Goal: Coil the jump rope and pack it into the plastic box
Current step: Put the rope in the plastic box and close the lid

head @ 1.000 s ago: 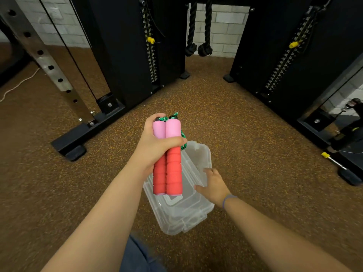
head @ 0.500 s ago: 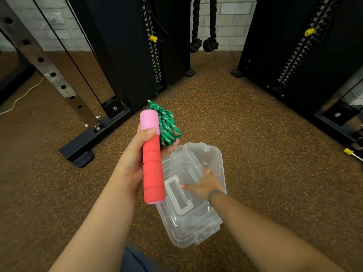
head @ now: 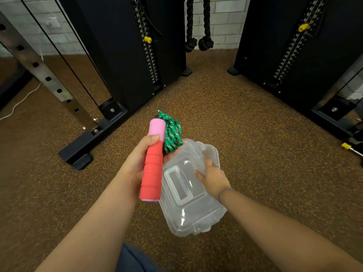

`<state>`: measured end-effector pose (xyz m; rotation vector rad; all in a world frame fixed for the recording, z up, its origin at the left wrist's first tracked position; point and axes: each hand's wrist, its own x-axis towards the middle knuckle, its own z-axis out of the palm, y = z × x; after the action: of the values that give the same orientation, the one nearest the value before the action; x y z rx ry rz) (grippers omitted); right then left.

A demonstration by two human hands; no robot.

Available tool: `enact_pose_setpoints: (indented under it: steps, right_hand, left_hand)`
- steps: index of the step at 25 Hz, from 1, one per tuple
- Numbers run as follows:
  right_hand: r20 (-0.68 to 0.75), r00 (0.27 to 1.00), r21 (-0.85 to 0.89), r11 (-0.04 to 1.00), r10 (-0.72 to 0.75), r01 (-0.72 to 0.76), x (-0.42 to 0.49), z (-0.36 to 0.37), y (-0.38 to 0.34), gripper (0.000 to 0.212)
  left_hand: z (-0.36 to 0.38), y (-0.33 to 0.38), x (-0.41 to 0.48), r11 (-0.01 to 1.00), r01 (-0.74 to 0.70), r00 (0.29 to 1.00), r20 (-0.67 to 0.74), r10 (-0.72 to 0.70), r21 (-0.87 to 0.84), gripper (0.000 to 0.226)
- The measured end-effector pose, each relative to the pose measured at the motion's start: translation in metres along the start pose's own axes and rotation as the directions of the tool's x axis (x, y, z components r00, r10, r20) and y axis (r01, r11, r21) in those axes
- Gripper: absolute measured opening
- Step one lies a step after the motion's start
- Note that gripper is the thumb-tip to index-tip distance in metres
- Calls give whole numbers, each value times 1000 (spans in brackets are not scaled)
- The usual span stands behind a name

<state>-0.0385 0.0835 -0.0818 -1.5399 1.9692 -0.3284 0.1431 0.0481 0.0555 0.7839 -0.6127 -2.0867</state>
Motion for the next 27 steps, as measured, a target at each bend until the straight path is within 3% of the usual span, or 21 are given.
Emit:
enact_pose_setpoints:
  steps: [3,5,7,10,13,15,21,27]
  right_hand:
    - [-137,988,116,991,76,-60,2,-28,16,64]
    - [-205,969,197,976,138,-97,2,-48,37,62]
    - [-252,949,239,962,192,-131,-3,-65,61,61]
    - [-302,921,246,953,247,-175,-11,-81,94,63]
    - [-308,894,288,928,325,-238,-22,-91,117,65]
    - [-314,872,330,904,375,-270,-30,-96,128,65]
    - [-351,860,363,900,372,-241,-45,-101,143,67]
    - [-358,851,437,874,385,-212,-43,-93,141,65]
  left_hand:
    - [-14,4,11,997,44,998,-53,-41,67,113]
    - [-27,5,22,992,73,994,-83,-64,103,106]
    - [-36,-1,31,954,128,986,-140,-92,271,86]
    - [-42,-30,49,762,206,963,-266,-46,615,66]
    - [-50,-71,71,595,216,950,-307,56,775,74]
    - [-51,-97,86,385,258,935,-330,133,886,80]
    - [-55,-161,113,45,331,924,-333,185,943,81]
    - [-74,-205,130,28,465,868,-463,179,885,75]
